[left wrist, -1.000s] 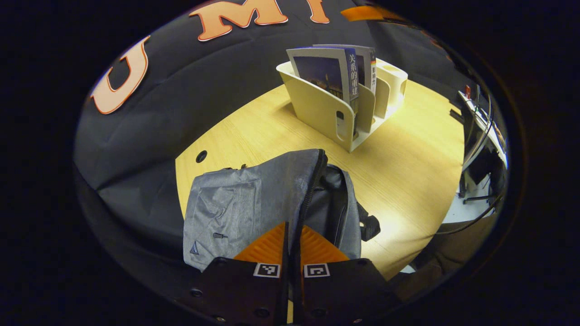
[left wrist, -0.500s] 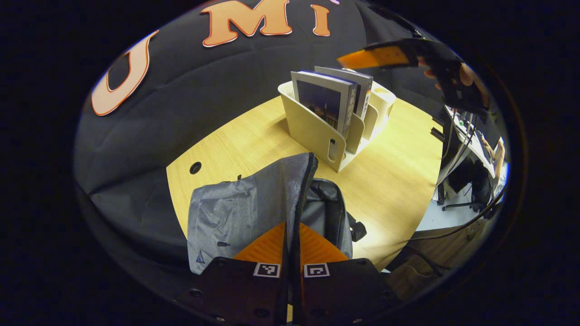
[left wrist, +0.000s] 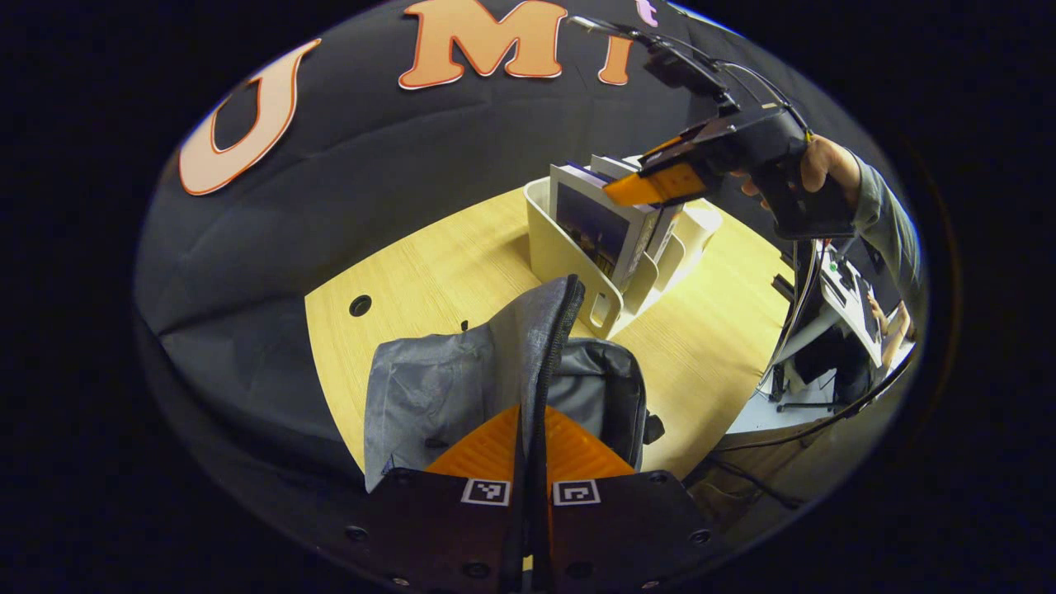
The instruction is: Open the schoolbag, grab two books from the bookshelf and put them into the schoolbag.
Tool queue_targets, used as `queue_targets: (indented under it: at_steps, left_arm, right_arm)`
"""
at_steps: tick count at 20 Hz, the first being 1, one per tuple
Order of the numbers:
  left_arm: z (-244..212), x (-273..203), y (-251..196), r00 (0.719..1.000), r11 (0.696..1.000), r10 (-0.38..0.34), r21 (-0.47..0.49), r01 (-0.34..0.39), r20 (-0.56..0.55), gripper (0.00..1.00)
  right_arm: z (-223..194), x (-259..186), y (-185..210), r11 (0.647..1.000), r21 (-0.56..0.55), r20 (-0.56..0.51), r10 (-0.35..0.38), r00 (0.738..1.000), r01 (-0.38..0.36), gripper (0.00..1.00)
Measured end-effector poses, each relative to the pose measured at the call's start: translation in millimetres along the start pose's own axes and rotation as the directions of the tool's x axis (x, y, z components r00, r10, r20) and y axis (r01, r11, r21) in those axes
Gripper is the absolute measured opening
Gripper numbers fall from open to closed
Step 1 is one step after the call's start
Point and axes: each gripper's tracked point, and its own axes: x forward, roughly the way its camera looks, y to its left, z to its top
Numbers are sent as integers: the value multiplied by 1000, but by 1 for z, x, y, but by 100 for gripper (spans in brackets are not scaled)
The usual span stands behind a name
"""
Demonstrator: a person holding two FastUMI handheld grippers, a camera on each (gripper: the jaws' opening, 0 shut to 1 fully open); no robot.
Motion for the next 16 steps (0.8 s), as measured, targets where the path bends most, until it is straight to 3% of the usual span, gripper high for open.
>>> queue_targets:
  at_steps: [3, 7, 9, 11, 15, 16]
  left_arm:
    - [8, -3, 5, 1000, 1000, 17, 20, -17, -11, 5]
    - [10, -5, 3, 1000, 1000, 20, 19, -19, -21, 5]
    - [10, -3, 3, 999, 1000, 23, 8, -23, -24, 5]
    - [10, -2, 2, 999, 1000, 25, -2, -25, -25, 5]
    - [9, -3, 2, 999, 999, 36, -8, -36, -26, 5]
    - [9, -5, 3, 999, 999, 40, -15, -40, -23, 5]
  right_arm:
    - [-2, 15, 5, 999, 15, -79, 33, 996, -32, 97]
    - [-5, 33, 16, 990, 105, -211, 114, 971, -94, 87]
    - [-8, 39, 21, 984, 143, -281, 146, 949, -109, 81]
    - [-8, 47, 18, 983, 162, -309, 133, 942, -86, 76]
    - [-15, 59, 23, 964, 259, -382, 159, 910, -59, 55]
    - [-17, 60, 25, 954, 295, -390, 172, 905, -54, 42]
